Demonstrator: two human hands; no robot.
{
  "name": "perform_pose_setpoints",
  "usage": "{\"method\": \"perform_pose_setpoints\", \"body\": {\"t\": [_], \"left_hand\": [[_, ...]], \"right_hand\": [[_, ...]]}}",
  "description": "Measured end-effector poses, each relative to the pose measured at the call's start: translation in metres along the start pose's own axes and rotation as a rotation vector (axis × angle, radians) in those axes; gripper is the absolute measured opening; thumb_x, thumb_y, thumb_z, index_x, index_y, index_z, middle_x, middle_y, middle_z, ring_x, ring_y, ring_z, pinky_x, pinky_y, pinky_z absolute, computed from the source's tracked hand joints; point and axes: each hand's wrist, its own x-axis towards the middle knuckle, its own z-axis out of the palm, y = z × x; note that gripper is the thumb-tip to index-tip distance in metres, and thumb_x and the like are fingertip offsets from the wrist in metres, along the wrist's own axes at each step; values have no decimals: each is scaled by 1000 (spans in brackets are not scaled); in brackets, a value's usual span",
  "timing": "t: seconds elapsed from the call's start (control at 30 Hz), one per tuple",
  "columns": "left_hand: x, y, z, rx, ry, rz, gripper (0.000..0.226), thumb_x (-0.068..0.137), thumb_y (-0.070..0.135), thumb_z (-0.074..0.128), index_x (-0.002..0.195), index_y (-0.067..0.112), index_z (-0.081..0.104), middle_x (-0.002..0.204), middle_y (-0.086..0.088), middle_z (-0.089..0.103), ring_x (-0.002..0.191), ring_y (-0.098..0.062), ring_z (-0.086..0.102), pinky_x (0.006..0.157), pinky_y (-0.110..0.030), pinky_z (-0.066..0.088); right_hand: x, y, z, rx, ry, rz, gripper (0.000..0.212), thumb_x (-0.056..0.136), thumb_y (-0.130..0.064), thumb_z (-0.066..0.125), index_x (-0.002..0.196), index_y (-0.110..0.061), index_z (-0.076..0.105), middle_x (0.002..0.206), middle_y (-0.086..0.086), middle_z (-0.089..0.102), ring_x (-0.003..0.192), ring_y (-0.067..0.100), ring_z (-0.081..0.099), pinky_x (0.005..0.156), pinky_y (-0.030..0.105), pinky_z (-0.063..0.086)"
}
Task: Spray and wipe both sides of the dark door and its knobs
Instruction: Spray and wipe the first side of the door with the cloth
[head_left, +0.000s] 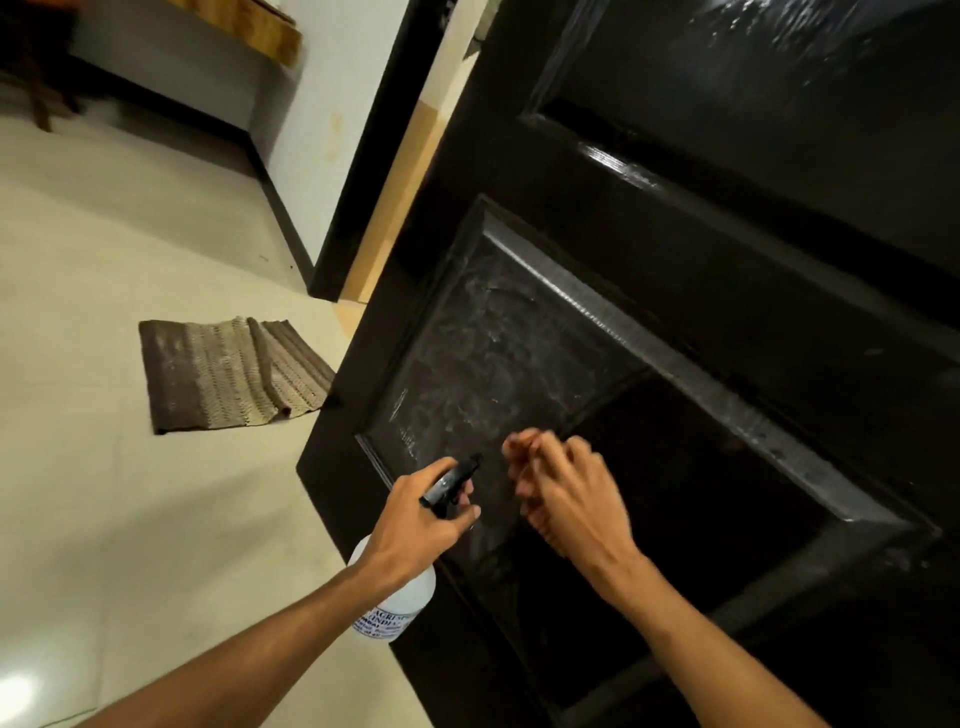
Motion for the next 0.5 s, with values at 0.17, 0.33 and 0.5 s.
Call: {"method": "perform_pose_setpoints", "body": {"t": [0.17, 0.33, 0.5], "left_hand": [[16, -10, -19, 26, 44, -7, 24, 83, 0, 83, 90, 18, 68, 84, 12, 73, 78, -6, 72, 76, -12, 51], [15, -20, -28, 12, 57, -46, 24, 83, 1, 83, 93, 16, 68, 79, 10, 71, 78, 0, 70, 75, -8, 50], [33, -42, -54, 50, 80, -69, 25, 83, 2, 84, 95, 18, 68, 83, 8, 72, 82, -2, 71, 75, -8, 52]], "right_hand": [[57, 28, -3, -35, 134, 253, 38, 98, -26, 62, 133, -12, 55, 134, 10, 50, 111, 36, 50, 89, 45, 42], [9, -43, 42, -29, -148, -200, 56, 80, -41, 77, 127, -14, 65, 127, 8, 55, 104, 31, 47, 76, 42, 50], [110, 12, 20, 61, 201, 222, 42, 97, -26, 65, 135, -12, 57, 136, 4, 50, 110, 31, 48, 87, 46, 47]]}}
